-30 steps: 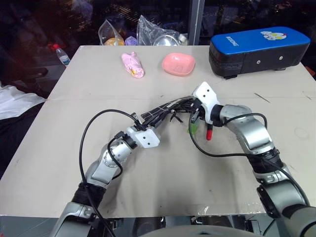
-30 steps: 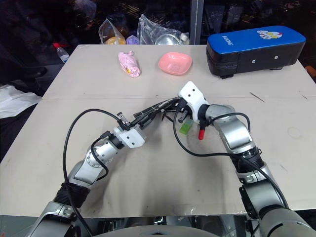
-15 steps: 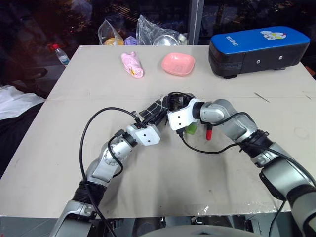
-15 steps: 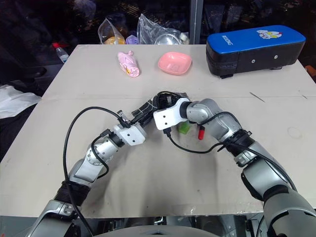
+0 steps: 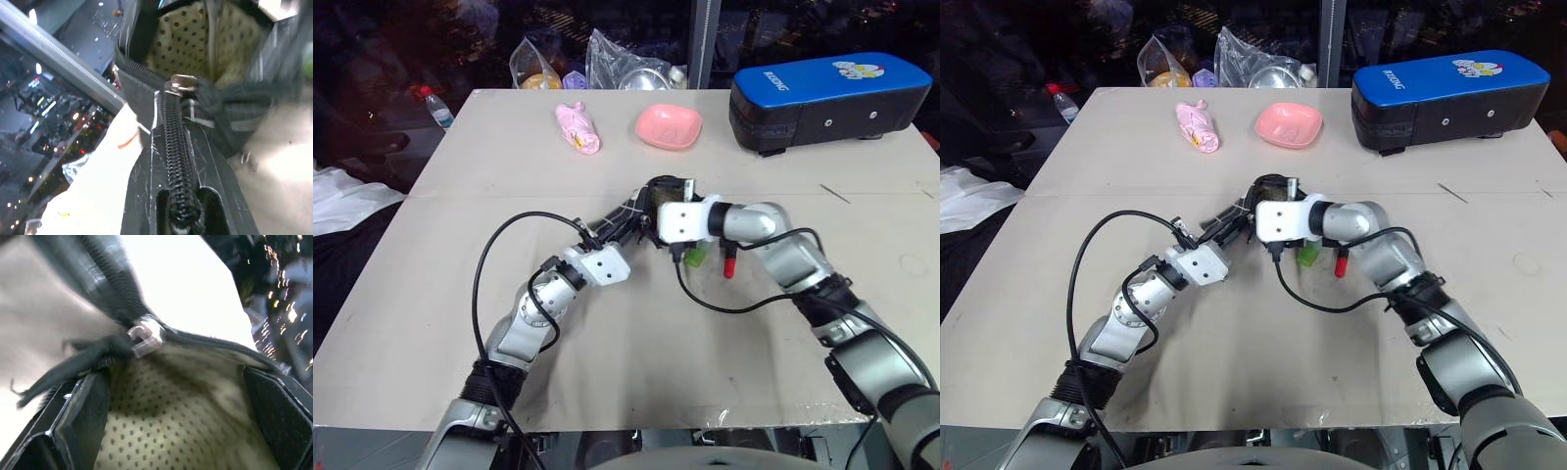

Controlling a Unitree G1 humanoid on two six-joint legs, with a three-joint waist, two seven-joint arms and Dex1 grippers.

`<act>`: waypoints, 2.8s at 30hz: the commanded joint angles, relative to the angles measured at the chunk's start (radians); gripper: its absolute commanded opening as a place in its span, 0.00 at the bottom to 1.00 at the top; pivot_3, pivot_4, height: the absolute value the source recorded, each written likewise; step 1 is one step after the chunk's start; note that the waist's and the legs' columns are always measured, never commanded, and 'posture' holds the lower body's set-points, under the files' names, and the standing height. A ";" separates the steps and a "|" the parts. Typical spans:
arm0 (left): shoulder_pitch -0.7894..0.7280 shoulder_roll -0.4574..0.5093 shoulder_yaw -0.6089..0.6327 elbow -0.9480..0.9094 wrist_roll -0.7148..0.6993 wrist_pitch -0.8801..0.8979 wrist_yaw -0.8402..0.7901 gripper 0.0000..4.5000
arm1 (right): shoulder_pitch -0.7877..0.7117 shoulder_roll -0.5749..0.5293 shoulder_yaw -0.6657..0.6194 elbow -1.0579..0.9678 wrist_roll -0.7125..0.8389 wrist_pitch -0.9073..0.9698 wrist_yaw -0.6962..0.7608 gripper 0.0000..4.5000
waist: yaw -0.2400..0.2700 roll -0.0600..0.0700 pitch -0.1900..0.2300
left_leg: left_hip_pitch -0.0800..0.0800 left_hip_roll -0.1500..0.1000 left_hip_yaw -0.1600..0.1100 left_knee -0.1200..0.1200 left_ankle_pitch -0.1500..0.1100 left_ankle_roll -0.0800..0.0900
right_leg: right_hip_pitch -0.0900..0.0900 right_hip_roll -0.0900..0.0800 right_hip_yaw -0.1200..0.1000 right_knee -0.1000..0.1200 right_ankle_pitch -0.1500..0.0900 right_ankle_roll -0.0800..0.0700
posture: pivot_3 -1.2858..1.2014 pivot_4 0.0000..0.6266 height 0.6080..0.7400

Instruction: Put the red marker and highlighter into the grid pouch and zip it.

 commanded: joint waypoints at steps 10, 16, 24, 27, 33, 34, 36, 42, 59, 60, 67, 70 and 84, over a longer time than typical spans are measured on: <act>0.017 -0.017 0.027 -0.063 -0.028 0.026 0.004 0.00 | 0.334 -0.057 -0.339 -0.428 0.269 0.645 -0.163 0.97 | 0.001 0.000 0.000 | 0.000 -0.001 -0.006 0.000 0.000 0.000 | 0.001 0.000 0.000 0.000 0.000 0.000 | 0.52 0.24 0.83; 0.015 -0.021 0.027 -0.063 -0.031 0.033 0.002 0.00 | 0.473 0.067 -0.327 -0.539 0.267 0.847 -0.352 0.97 | -0.002 0.000 0.000 | 0.001 -0.001 -0.008 -0.001 0.000 0.000 | 0.000 0.001 0.000 0.001 0.000 0.000 | 0.52 0.24 0.83; 0.015 -0.029 0.022 -0.064 -0.026 0.035 -0.001 0.00 | 0.529 0.264 -0.318 -0.560 0.246 0.988 -0.566 0.92 | -0.002 -0.001 0.000 | 0.001 -0.001 -0.008 -0.001 0.000 0.000 | 0.001 0.001 0.000 0.001 0.000 0.000 | 0.52 0.24 0.83; 0.017 -0.030 0.023 -0.067 -0.024 0.036 -0.002 0.00 | 0.541 0.268 -0.294 -0.551 0.217 0.983 -0.620 0.69 | 0.000 -0.001 -0.001 | 0.000 -0.001 -0.008 -0.001 0.000 0.000 | 0.001 0.000 0.000 0.000 0.000 0.000 | 0.52 0.24 0.83; 0.018 -0.032 0.022 -0.065 -0.023 0.036 -0.002 0.00 | 0.507 0.277 -0.316 -0.516 0.160 0.924 -0.731 0.07 | -0.001 -0.001 -0.001 | 0.001 -0.001 -0.009 -0.001 0.000 0.000 | 0.001 0.000 0.000 0.001 0.000 0.000 | 0.52 0.24 0.83; 0.018 -0.032 0.022 -0.064 -0.022 0.036 -0.001 0.00 | 0.499 0.271 -0.324 -0.508 0.156 0.911 -0.740 0.07 | 0.000 -0.001 -0.001 | 0.001 -0.002 -0.009 -0.001 0.000 0.000 | 0.001 0.000 0.000 0.000 0.000 0.000 | 0.52 0.24 0.83; 0.017 -0.035 0.020 -0.065 -0.021 0.036 0.000 0.00 | 0.479 0.255 -0.347 -0.495 0.153 0.892 -0.748 0.07 | 0.000 -0.001 -0.001 | 0.000 -0.002 -0.009 -0.001 0.000 0.000 | 0.001 0.000 0.000 0.000 0.000 0.000 | 0.52 0.24 0.83; 0.014 -0.043 0.015 -0.062 -0.017 0.036 0.002 0.00 | 0.402 0.088 -0.336 -0.444 0.149 0.692 -0.613 0.07 | -0.004 0.000 0.000 | 0.000 -0.002 -0.009 -0.001 0.000 0.000 | 0.001 0.000 0.000 0.000 0.000 0.000 | 0.52 0.24 0.83; -0.001 -0.039 -0.001 -0.059 -0.008 0.009 -0.014 0.00 | 0.022 -0.366 0.008 -0.015 -0.099 -0.313 -0.008 0.07 | -0.003 -0.002 0.002 | 0.002 -0.001 -0.006 -0.001 0.000 0.000 | 0.002 0.001 0.001 -0.003 0.000 0.000 | 0.52 0.24 0.83; 0.000 -0.034 -0.005 -0.063 -0.006 0.007 -0.017 0.00 | -0.009 -0.358 0.022 0.017 -0.121 -0.349 -0.008 0.07 | -0.003 -0.002 0.002 | 0.002 -0.001 -0.006 0.000 0.000 0.000 | 0.002 0.001 0.001 -0.003 0.000 0.000 | 0.52 0.24 0.83; -0.021 -0.008 -0.021 -0.071 0.003 -0.009 -0.036 0.00 | -0.167 -0.303 0.092 0.205 -0.240 -0.550 -0.016 0.07 | 0.000 -0.001 0.002 | 0.002 -0.001 0.000 0.000 0.000 0.000 | 0.002 0.001 0.001 -0.003 0.000 0.000 | 0.52 0.24 0.83; -0.034 0.001 -0.027 -0.070 0.003 -0.020 -0.046 0.00 | -0.214 -0.275 0.117 0.274 -0.279 -0.618 -0.027 0.07 | -0.001 -0.001 0.002 | 0.002 0.000 0.001 0.000 0.000 0.000 | 0.002 0.001 0.001 -0.003 0.000 0.000 | 0.52 0.24 0.83; -0.045 -0.016 0.002 -0.063 -0.021 0.011 -0.039 0.00 | -0.309 -0.127 0.100 0.452 -0.254 -0.707 -0.058 0.70 | 0.001 -0.001 0.003 | 0.002 0.000 0.006 0.001 0.000 0.000 | -0.002 0.000 0.005 0.002 0.000 0.000 | 0.52 0.24 0.83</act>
